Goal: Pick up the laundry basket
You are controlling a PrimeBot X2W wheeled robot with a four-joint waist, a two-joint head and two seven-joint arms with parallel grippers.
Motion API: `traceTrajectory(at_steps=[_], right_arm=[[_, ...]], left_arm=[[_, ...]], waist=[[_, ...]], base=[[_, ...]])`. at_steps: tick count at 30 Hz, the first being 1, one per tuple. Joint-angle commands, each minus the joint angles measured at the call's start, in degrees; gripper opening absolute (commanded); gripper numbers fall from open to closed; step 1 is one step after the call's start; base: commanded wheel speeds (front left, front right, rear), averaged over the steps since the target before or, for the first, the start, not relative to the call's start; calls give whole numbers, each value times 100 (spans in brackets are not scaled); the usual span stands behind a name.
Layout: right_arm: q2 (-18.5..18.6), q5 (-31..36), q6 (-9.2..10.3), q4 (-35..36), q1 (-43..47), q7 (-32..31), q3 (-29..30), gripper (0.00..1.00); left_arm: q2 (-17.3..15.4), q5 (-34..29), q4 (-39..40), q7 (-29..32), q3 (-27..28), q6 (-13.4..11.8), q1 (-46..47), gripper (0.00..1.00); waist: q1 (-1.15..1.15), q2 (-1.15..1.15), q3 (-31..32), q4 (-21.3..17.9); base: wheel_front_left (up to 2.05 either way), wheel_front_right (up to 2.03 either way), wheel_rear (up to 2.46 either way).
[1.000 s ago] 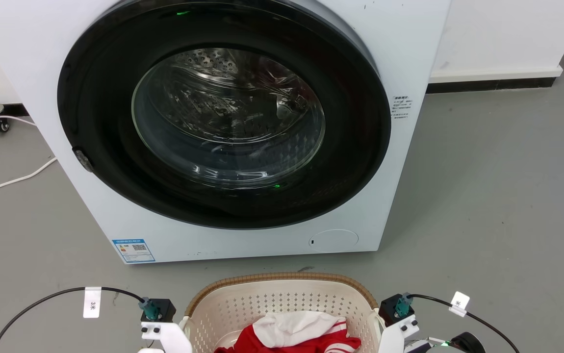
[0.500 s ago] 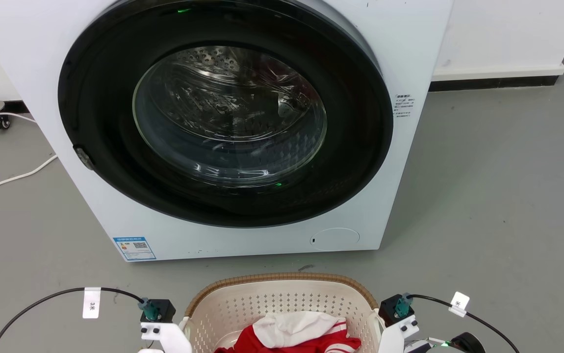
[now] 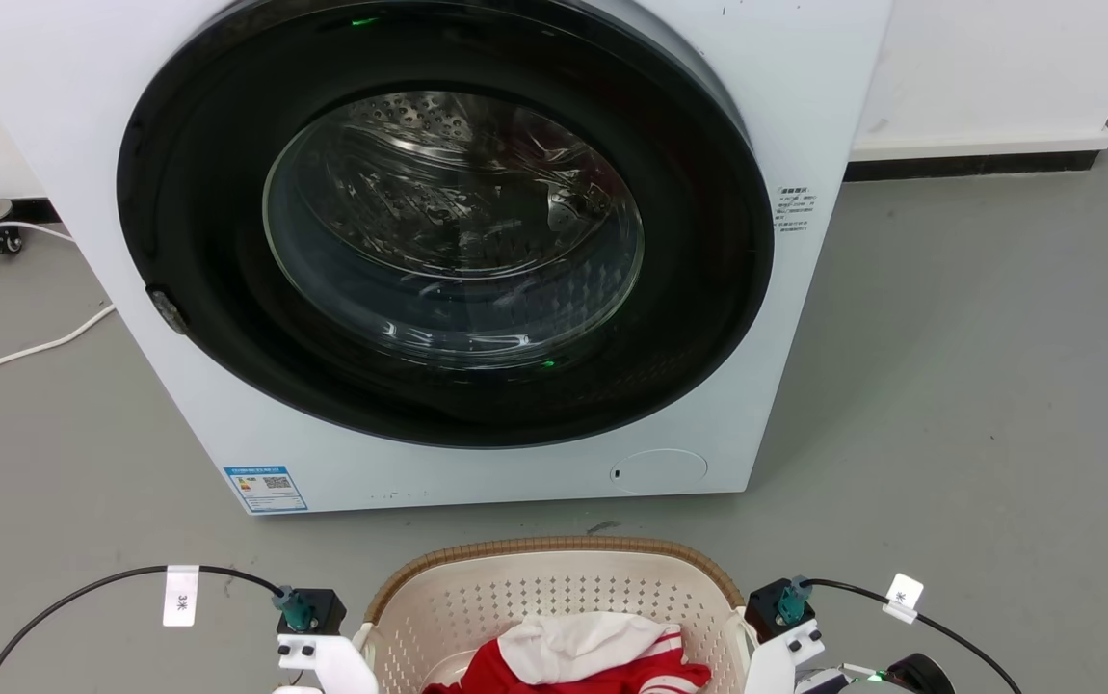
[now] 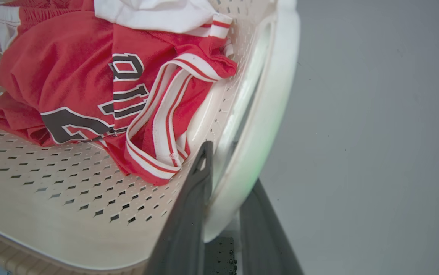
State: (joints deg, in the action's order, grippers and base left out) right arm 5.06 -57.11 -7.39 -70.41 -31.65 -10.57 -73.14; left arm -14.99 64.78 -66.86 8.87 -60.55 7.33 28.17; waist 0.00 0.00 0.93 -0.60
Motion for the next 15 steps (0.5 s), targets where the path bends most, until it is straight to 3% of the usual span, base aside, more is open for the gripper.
traceTrajectory(at_steps=[1, 15], right_arm=[[54, 9, -19, 0, -3, -1, -38, 0], [43, 3, -19, -21, 10, -36, -40, 0]], left_arm=[[-57, 30, -4, -41, -24, 23, 113, 0], [-72, 184, -24, -64, -190, 23, 143, 0]], waist=[[0, 0, 1, -1], [0, 0, 9, -3]], base=[[0, 0, 0], [0, 0, 0]])
